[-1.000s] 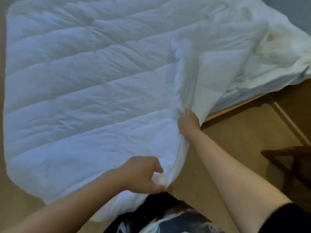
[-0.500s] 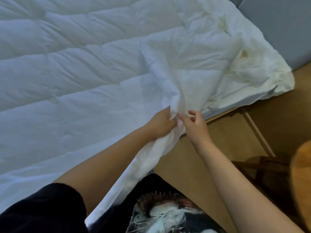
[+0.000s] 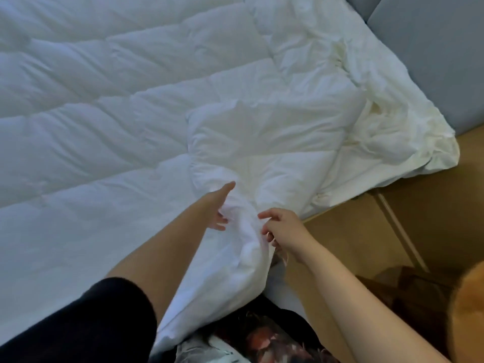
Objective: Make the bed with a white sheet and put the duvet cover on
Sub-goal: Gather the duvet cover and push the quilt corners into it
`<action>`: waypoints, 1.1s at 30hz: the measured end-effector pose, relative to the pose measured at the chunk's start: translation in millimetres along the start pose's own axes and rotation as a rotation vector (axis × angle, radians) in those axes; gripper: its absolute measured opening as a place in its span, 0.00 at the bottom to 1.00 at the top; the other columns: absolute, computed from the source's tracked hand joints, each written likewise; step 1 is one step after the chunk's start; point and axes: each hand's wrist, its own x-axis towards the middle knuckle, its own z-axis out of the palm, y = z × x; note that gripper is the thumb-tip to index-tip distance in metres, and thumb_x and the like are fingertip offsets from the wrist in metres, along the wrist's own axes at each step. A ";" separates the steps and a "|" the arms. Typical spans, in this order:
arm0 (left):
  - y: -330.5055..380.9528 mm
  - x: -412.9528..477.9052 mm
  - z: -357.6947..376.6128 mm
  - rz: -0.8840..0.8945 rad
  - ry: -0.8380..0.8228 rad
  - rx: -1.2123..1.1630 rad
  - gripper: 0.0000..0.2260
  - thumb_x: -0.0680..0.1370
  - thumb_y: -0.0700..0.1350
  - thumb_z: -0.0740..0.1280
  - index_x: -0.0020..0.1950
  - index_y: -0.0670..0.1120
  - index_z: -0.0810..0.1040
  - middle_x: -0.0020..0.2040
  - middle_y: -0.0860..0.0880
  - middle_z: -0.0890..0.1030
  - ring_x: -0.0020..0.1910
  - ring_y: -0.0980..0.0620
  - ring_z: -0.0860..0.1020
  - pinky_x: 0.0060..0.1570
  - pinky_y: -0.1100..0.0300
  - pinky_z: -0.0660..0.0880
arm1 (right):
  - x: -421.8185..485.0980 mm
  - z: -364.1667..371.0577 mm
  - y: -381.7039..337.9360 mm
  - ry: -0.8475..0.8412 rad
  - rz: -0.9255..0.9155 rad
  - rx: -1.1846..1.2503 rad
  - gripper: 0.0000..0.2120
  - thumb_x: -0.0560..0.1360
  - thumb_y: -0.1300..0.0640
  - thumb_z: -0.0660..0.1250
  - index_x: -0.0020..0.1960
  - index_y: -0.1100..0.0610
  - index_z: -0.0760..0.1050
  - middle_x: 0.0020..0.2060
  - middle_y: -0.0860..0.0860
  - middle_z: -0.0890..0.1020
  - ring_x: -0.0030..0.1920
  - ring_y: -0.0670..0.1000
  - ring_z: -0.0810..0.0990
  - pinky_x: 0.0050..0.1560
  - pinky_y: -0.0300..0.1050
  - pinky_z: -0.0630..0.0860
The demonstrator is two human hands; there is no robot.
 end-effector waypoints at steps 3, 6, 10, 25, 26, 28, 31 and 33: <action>11.1 29.9 25.3 0.094 0.273 -0.132 0.40 0.72 0.51 0.72 0.75 0.41 0.53 0.68 0.40 0.69 0.62 0.39 0.73 0.56 0.47 0.73 | 25.2 -28.9 -2.5 -0.031 -0.005 -0.085 0.14 0.76 0.65 0.59 0.59 0.59 0.74 0.41 0.52 0.77 0.37 0.47 0.75 0.35 0.37 0.72; 20.9 37.8 56.6 0.502 0.312 0.068 0.27 0.73 0.38 0.66 0.71 0.45 0.64 0.64 0.41 0.75 0.57 0.42 0.76 0.53 0.53 0.75 | 58.8 -64.0 -15.7 -0.039 -0.047 -0.107 0.19 0.78 0.53 0.62 0.68 0.56 0.68 0.55 0.51 0.75 0.52 0.48 0.74 0.51 0.42 0.73; 19.9 17.9 108.6 0.826 0.088 0.978 0.29 0.77 0.43 0.60 0.76 0.55 0.55 0.63 0.47 0.73 0.57 0.43 0.74 0.50 0.57 0.69 | 116.1 -111.5 -51.7 -0.009 -0.029 0.171 0.44 0.70 0.35 0.66 0.76 0.44 0.45 0.74 0.52 0.59 0.70 0.54 0.64 0.64 0.53 0.68; 169.4 10.6 74.0 0.864 0.809 0.853 0.34 0.68 0.64 0.69 0.69 0.47 0.70 0.64 0.47 0.75 0.64 0.45 0.72 0.62 0.49 0.65 | 186.2 -114.5 -78.9 -0.393 -0.505 -0.557 0.16 0.71 0.68 0.57 0.51 0.59 0.80 0.51 0.57 0.82 0.53 0.57 0.78 0.42 0.41 0.68; 184.2 21.2 62.6 0.634 0.766 0.952 0.42 0.67 0.66 0.69 0.75 0.48 0.60 0.71 0.47 0.69 0.70 0.44 0.65 0.67 0.44 0.59 | 181.1 -110.9 -77.9 -0.475 -0.538 -0.572 0.16 0.70 0.69 0.57 0.49 0.59 0.81 0.50 0.56 0.82 0.52 0.56 0.78 0.42 0.41 0.68; 198.6 36.5 49.9 0.295 0.530 0.885 0.48 0.66 0.67 0.70 0.77 0.47 0.53 0.74 0.45 0.64 0.72 0.43 0.63 0.70 0.44 0.57 | 169.9 -105.9 -73.7 -0.539 -0.566 -0.619 0.14 0.70 0.68 0.58 0.41 0.55 0.80 0.44 0.55 0.81 0.46 0.54 0.77 0.39 0.38 0.68; 191.0 40.4 47.2 0.332 0.190 0.554 0.23 0.71 0.53 0.73 0.61 0.44 0.76 0.56 0.43 0.80 0.54 0.44 0.79 0.55 0.51 0.76 | 166.6 -113.3 -74.7 -0.182 -0.427 -0.317 0.04 0.72 0.62 0.64 0.41 0.55 0.77 0.42 0.52 0.79 0.38 0.47 0.74 0.37 0.28 0.66; 176.2 26.2 40.4 0.486 0.157 0.401 0.09 0.72 0.43 0.71 0.52 0.46 0.80 0.48 0.44 0.83 0.48 0.46 0.81 0.46 0.56 0.77 | 169.3 -117.7 -85.5 0.178 -0.340 0.055 0.07 0.74 0.56 0.67 0.47 0.59 0.74 0.47 0.55 0.77 0.45 0.51 0.75 0.47 0.38 0.71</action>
